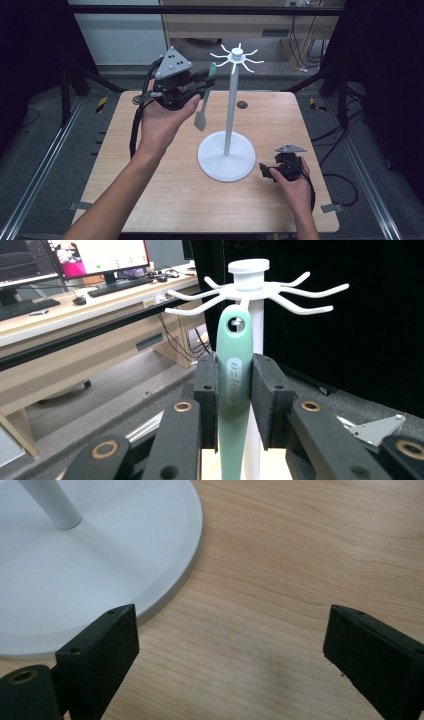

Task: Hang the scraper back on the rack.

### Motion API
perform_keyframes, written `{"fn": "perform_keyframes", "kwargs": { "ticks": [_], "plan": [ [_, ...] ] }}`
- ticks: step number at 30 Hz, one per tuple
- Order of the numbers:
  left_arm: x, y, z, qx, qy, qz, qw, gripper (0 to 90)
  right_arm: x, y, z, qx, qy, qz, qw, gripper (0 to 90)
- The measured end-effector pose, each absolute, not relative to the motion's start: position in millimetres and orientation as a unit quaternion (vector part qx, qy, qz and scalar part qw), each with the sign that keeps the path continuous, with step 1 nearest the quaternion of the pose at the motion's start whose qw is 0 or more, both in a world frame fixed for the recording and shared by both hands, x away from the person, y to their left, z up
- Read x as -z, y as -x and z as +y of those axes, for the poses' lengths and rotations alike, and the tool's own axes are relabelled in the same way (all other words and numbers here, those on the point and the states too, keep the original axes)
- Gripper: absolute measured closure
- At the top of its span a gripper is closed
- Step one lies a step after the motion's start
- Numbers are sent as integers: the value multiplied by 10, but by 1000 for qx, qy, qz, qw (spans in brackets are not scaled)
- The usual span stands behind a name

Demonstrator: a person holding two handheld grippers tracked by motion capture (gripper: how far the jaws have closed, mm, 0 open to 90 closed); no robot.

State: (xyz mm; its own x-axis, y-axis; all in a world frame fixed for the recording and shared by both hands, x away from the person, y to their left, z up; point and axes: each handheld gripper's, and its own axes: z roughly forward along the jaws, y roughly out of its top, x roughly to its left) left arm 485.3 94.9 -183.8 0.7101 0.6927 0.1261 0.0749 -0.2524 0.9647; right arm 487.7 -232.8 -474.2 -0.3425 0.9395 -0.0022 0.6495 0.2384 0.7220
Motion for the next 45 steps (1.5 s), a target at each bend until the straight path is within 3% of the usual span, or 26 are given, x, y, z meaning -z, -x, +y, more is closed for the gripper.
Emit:
{"fn": "perform_keyframes", "kwargs": {
  "ticks": [45],
  "plan": [
    [1866,-4898,904,-264,-742,266,556,737,4741,-4876,-2322,-320,-528,754,224,81]
  ]
}}
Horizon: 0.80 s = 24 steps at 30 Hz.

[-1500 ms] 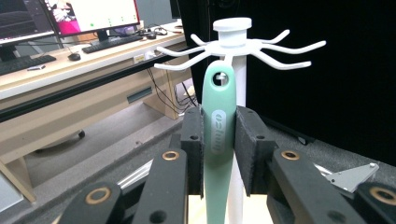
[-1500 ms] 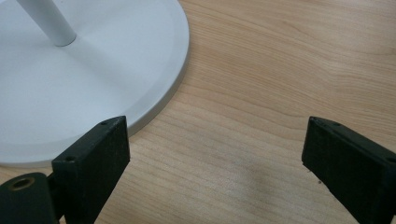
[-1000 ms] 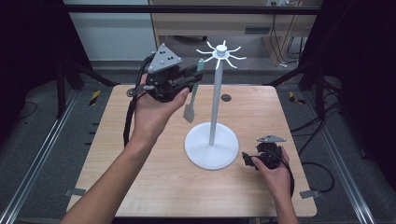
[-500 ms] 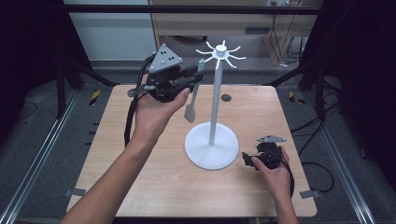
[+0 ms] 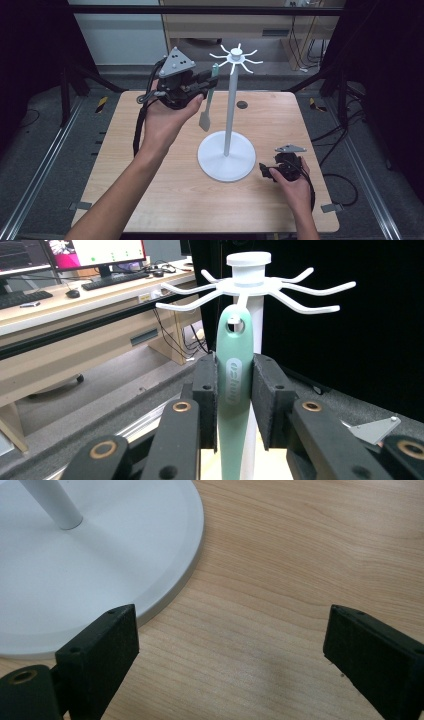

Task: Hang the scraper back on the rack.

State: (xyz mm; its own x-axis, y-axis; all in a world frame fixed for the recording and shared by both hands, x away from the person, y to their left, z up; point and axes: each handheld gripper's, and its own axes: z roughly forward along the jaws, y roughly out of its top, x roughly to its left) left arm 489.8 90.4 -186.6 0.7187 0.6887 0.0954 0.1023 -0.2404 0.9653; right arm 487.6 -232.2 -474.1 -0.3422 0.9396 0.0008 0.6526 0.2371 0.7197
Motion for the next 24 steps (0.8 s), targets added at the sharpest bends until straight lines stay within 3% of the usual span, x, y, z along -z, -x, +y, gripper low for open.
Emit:
{"fn": "perform_keyframes", "kwargs": {
  "ticks": [24],
  "plan": [
    [1834,-4842,944,-271,-742,263,554,667,4745,-4881,-2334,-321,-530,753,222,80]
  ]
}}
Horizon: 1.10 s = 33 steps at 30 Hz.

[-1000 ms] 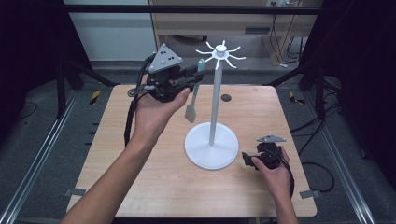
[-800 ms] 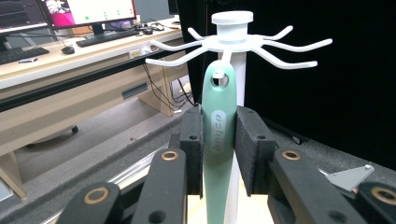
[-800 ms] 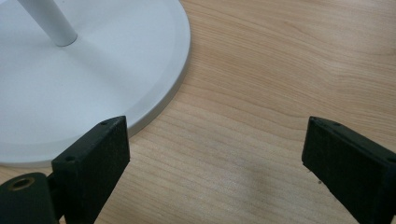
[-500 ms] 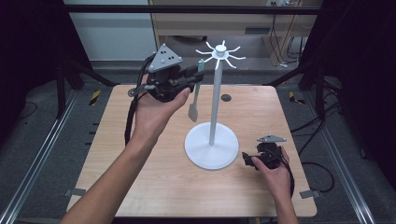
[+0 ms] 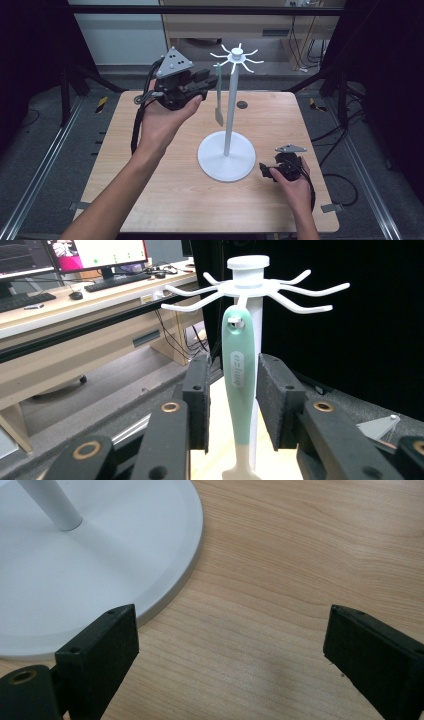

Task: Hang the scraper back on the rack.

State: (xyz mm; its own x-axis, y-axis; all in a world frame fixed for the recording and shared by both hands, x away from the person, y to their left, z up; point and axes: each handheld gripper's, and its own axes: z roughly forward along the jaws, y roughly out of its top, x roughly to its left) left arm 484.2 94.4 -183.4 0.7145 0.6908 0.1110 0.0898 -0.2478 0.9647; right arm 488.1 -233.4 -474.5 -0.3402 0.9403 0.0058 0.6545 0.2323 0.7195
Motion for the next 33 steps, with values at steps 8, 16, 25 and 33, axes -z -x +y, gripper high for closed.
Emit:
{"fn": "perform_keyframes", "kwargs": {
  "ticks": [8,16,25,33],
  "plan": [
    [1859,-4769,1004,-283,-745,257,546,613,4748,-4879,-2330,-322,-530,752,223,80],
    [1923,-4723,1078,-267,-743,267,552,514,4758,-4882,-2333,-319,-529,754,223,80],
    [1997,-4682,1052,-234,-752,271,553,346,4760,-4879,-2335,-322,-528,754,222,80],
    [2048,-4601,1072,-239,-750,277,551,204,4752,-4878,-2323,-318,-525,757,225,80]
  ]
}}
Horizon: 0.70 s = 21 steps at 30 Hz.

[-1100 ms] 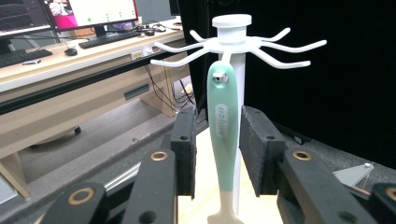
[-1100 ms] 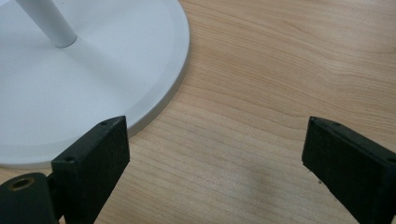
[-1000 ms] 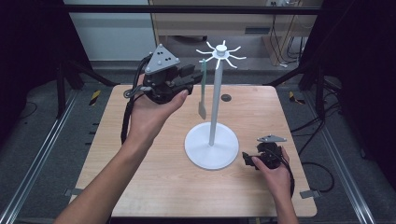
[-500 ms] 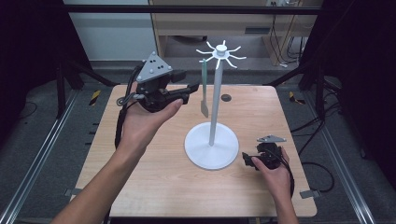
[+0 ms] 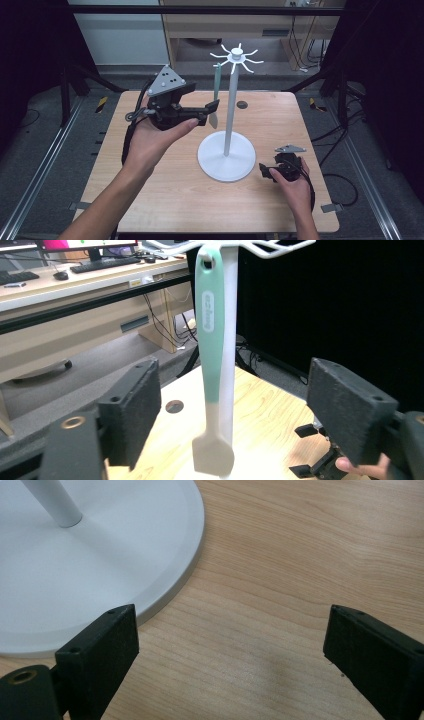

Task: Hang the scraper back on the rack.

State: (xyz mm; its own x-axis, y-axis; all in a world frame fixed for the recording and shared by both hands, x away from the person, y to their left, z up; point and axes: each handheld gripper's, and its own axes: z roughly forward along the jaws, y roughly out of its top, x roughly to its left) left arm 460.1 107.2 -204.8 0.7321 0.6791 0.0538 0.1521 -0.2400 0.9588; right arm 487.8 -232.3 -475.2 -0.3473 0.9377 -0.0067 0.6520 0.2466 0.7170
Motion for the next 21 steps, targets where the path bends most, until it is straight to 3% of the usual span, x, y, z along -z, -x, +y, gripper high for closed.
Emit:
{"fn": "perform_keyframes", "kwargs": {
  "ticks": [8,21],
  "plan": [
    [2162,-4513,1165,-241,-749,286,546,130,4738,-4862,-2288,-317,-525,757,226,80],
    [2376,-4344,1381,-257,-743,298,541,111,4734,-4855,-2299,-318,-525,756,225,81]
  ]
}}
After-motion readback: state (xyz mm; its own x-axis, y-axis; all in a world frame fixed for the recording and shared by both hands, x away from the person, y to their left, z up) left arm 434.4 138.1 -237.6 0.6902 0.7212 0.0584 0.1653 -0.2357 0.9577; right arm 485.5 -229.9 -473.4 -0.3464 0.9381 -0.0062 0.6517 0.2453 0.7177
